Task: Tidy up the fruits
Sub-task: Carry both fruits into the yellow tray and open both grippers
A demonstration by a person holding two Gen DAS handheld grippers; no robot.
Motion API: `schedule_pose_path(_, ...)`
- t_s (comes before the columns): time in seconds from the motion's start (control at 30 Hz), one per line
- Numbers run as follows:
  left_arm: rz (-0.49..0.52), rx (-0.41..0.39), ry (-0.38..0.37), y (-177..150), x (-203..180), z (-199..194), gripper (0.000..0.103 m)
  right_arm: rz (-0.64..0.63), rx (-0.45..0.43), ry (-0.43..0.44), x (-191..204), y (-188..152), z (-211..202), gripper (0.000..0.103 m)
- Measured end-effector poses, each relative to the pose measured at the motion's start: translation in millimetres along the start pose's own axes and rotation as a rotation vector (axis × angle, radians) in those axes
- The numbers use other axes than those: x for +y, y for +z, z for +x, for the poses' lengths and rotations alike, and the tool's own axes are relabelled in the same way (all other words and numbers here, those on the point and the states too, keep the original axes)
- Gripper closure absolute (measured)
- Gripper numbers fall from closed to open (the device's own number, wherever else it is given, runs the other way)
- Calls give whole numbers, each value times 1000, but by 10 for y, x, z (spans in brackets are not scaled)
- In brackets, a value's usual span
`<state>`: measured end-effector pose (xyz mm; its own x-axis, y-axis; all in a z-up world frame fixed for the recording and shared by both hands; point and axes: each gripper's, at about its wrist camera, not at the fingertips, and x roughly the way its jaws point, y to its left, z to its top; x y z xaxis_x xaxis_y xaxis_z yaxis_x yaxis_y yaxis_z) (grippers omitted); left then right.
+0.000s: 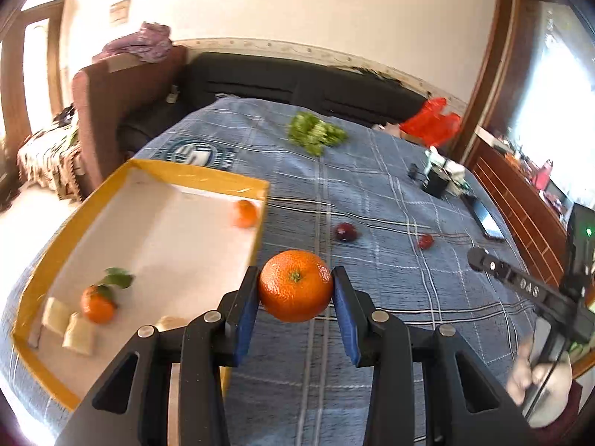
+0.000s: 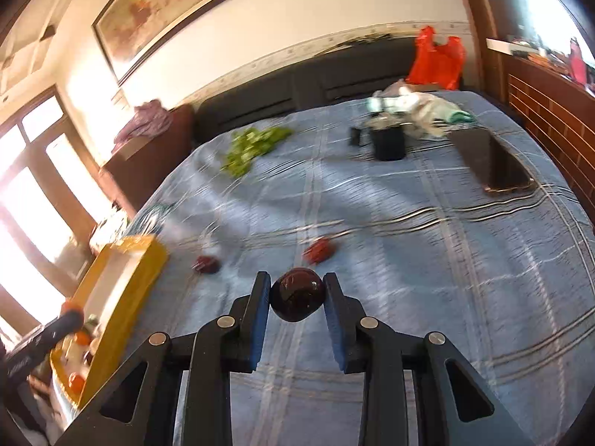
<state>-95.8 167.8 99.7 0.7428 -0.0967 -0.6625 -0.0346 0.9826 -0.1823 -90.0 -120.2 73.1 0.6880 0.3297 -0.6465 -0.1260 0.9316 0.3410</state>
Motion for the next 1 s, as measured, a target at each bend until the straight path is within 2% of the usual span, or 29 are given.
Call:
schedule_pose_path(0.27,-38,-40,88,-119,350,-294,65,-163,27,73,925,-159,-119,71)
schedule_pose_path(0.53,-138,-53,163,-190,904,-457,65,-295,72,142,1751,-414,-72,71)
schedule_pose_path(0.77,-176,-45,223,-266,1263,-500,65,-383,129,177,2252,-638,111,70)
schedule_pose_path(1.0,-238,-18,237,-351,1613,-413,65,-434,184,206,2545,-761,347,70)
